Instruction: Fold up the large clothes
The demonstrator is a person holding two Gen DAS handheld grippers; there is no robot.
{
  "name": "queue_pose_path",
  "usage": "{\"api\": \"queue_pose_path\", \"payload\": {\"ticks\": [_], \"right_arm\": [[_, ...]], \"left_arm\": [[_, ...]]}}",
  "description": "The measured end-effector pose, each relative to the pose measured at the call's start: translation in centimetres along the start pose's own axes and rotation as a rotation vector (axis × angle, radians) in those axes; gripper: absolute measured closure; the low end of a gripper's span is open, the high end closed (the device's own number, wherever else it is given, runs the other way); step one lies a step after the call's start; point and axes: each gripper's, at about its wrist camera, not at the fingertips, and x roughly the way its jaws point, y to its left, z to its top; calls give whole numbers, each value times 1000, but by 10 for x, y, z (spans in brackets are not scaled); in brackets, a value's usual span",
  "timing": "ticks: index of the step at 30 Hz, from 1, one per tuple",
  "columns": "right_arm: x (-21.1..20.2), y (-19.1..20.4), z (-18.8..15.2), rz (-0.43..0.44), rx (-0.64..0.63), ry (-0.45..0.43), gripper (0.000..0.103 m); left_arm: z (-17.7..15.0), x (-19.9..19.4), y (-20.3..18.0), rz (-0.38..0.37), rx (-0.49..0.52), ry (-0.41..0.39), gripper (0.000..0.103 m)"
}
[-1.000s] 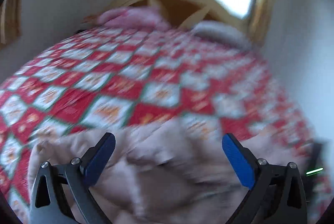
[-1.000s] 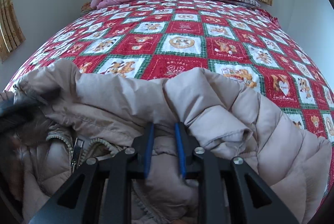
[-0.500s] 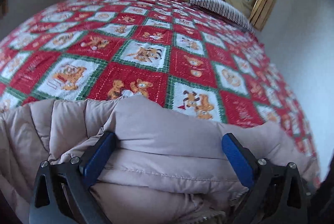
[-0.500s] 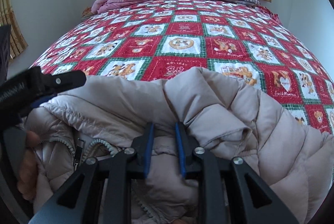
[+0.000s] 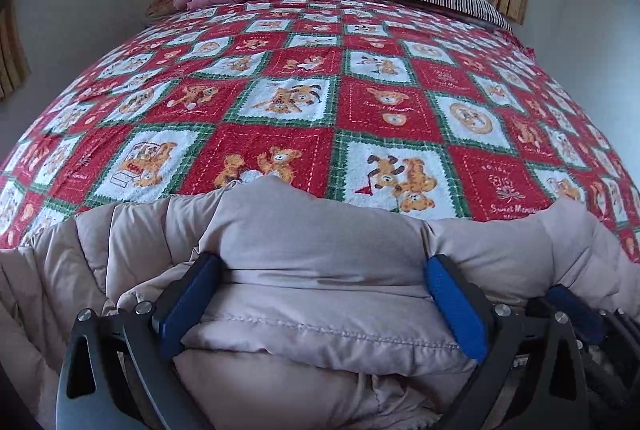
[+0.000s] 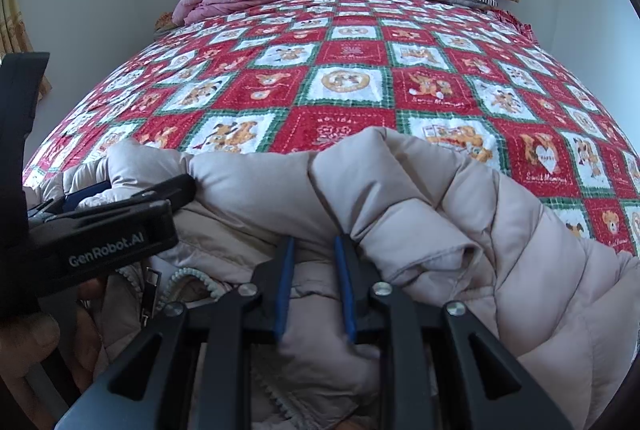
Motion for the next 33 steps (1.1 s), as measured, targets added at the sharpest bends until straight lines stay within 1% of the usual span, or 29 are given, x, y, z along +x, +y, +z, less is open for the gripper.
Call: {"api": "queue_pose_path", "payload": {"ticks": [4,33], "right_arm": [[1,2,-1,-10,-6,3,80],[1,3,-2,-20,-12,4,80]], "left_arm": [[0,1,-3,17,12,2,1],[-1,3,-6,33,22,3,1]]}}
